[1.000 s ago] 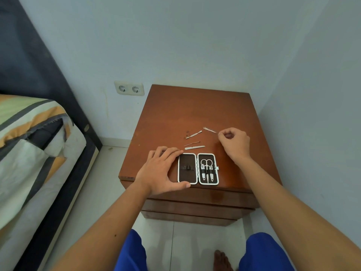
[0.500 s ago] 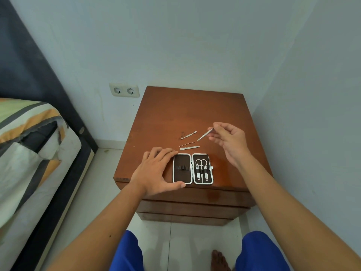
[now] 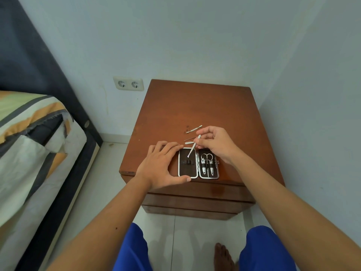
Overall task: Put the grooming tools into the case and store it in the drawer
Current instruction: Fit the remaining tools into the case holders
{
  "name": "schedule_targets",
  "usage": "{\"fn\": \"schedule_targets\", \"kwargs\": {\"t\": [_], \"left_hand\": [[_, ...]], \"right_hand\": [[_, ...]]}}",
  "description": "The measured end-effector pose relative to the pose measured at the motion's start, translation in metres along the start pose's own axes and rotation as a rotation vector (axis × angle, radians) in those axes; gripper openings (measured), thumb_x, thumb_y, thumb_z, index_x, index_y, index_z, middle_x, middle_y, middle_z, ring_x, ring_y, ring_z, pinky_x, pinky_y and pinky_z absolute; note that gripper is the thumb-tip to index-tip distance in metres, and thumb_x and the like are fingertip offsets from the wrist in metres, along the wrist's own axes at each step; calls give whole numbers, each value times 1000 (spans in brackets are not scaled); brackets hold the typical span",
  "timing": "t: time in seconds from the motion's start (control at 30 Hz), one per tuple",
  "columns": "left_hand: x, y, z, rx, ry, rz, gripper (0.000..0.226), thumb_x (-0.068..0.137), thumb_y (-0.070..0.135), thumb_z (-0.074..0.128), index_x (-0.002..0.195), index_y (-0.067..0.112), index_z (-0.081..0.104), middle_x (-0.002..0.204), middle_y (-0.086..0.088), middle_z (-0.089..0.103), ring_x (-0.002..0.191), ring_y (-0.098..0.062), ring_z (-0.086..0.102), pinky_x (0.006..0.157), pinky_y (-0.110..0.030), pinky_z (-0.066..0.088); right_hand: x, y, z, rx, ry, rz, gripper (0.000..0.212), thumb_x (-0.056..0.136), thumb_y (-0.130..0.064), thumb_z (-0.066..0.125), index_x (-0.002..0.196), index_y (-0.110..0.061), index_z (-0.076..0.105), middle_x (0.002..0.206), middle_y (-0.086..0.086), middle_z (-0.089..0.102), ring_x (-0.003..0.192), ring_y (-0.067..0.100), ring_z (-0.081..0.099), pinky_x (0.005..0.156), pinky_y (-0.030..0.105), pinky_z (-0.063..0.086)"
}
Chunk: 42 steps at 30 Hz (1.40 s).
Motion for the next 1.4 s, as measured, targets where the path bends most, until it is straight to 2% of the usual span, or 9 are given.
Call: {"fn": "schedule_targets", "kwargs": {"t": [0.1, 0.2, 0.33, 0.57, 0.67, 0.8, 1.1, 1.27, 1.4], "left_hand": [[0, 0, 0, 2, 0, 2, 107, 75, 96, 54, 159, 30, 39, 157, 15, 42, 140, -15, 31, 113, -36, 25], [-1, 0, 0, -1, 9, 7, 107, 75, 95, 55, 158, 30, 40, 156, 14, 43, 139, -16, 32, 113, -36, 26], [0, 0, 1, 17, 0, 5, 108, 75, 97, 52, 159, 30, 39, 157, 14, 42, 140, -16, 32, 113, -36, 26], [0, -1, 1, 5, 2, 2, 109, 74, 97, 53, 158, 29, 40, 156, 15, 42, 140, -16, 33, 113, -38, 28], [0, -1, 1, 5, 5, 5, 109, 74, 97, 53, 158, 28, 41, 156, 14, 43, 139, -16, 33, 113, -39, 29], [0, -1, 1, 13, 6, 8, 108, 74, 97, 53, 158, 29, 40, 156, 14, 43, 140, -16, 33, 113, -38, 29], [-1, 0, 1, -9, 13, -1, 109, 74, 97, 55, 158, 29, 41, 155, 15, 43, 139, -15, 33, 113, -36, 28], [-1, -1, 0, -34, 11, -4, 110, 72, 98, 55, 157, 29, 42, 154, 16, 44, 138, -13, 33, 113, -36, 29], [-1, -3, -2, -60, -7, -3, 111, 72, 99, 56, 157, 29, 42, 155, 16, 43, 140, -12, 31, 115, -38, 30]], "right_hand": [[4, 0, 3, -87, -12, 2, 23, 89, -2, 79, 109, -7, 69, 86, 15, 77, 73, 19, 74, 83, 32, 61], [8, 0, 5, -164, -47, -4, 21, 90, -3, 79, 108, -11, 72, 83, 8, 78, 75, 16, 74, 89, 35, 62], [13, -6, 4, -206, -134, 11, 24, 91, -1, 77, 114, -5, 71, 86, 12, 77, 77, 17, 73, 89, 35, 62], [18, -15, 9, -343, -250, 8, 28, 90, 0, 77, 117, 1, 70, 84, 17, 75, 72, 17, 70, 78, 26, 60], [19, -13, 11, -385, -237, -9, 28, 89, -6, 81, 115, -3, 72, 82, 9, 75, 75, 18, 70, 81, 30, 59], [17, -8, 14, -531, -178, -88, 32, 87, -18, 84, 118, -17, 76, 94, -6, 74, 80, 6, 68, 87, 25, 56], [3, 3, 21, -536, -90, -199, 37, 81, -18, 89, 116, -21, 76, 96, -7, 75, 76, 4, 63, 80, 19, 51], [-13, 4, 22, -581, 13, -349, 37, 82, -30, 86, 117, -22, 76, 104, -12, 65, 90, 2, 64, 86, 22, 53], [-28, 8, 26, -751, -64, -355, 66, 79, -57, 81, 135, -26, 68, 121, -13, 58, 115, 11, 48, 101, 29, 43]]}}
Point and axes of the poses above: each hand's wrist, its own x-axis towards the middle knuckle, its own z-axis out of the palm, y = z × x, the point moved 4 cm from there along x, towards the middle knuckle
